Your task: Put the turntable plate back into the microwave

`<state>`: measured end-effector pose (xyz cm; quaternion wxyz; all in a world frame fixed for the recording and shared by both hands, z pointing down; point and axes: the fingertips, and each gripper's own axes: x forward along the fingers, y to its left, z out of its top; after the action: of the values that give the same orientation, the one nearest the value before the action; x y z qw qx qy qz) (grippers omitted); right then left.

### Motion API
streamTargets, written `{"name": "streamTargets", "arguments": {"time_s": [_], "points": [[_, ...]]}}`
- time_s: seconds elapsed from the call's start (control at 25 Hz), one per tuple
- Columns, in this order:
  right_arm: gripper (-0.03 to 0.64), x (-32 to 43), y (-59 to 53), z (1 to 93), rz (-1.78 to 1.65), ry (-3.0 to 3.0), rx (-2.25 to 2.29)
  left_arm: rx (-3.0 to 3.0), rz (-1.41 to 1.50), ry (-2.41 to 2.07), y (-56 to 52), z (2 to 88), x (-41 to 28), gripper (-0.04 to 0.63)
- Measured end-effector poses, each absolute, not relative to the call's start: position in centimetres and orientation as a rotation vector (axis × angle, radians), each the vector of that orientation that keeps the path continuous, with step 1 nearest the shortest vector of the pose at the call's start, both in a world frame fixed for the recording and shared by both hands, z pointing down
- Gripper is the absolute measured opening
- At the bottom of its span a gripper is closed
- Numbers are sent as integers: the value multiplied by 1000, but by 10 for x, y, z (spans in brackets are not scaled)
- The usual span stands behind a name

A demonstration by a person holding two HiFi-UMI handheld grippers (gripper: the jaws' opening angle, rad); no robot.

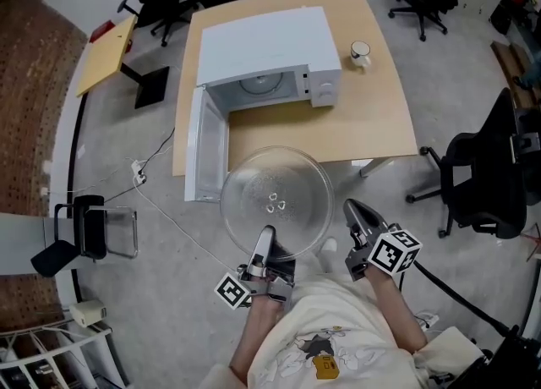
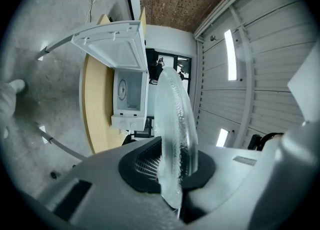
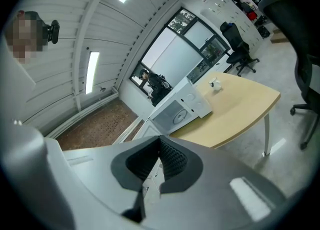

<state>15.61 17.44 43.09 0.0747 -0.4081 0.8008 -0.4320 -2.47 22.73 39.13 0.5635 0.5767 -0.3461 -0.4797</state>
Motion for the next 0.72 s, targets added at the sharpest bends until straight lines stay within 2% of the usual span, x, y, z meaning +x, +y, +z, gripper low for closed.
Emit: {"name": "streamTargets", "arguments": {"time_s": [0.72], "points": [[6, 101, 43, 416, -1151, 2347, -1429, 1417, -965, -684, 96, 392, -69, 29]]}}
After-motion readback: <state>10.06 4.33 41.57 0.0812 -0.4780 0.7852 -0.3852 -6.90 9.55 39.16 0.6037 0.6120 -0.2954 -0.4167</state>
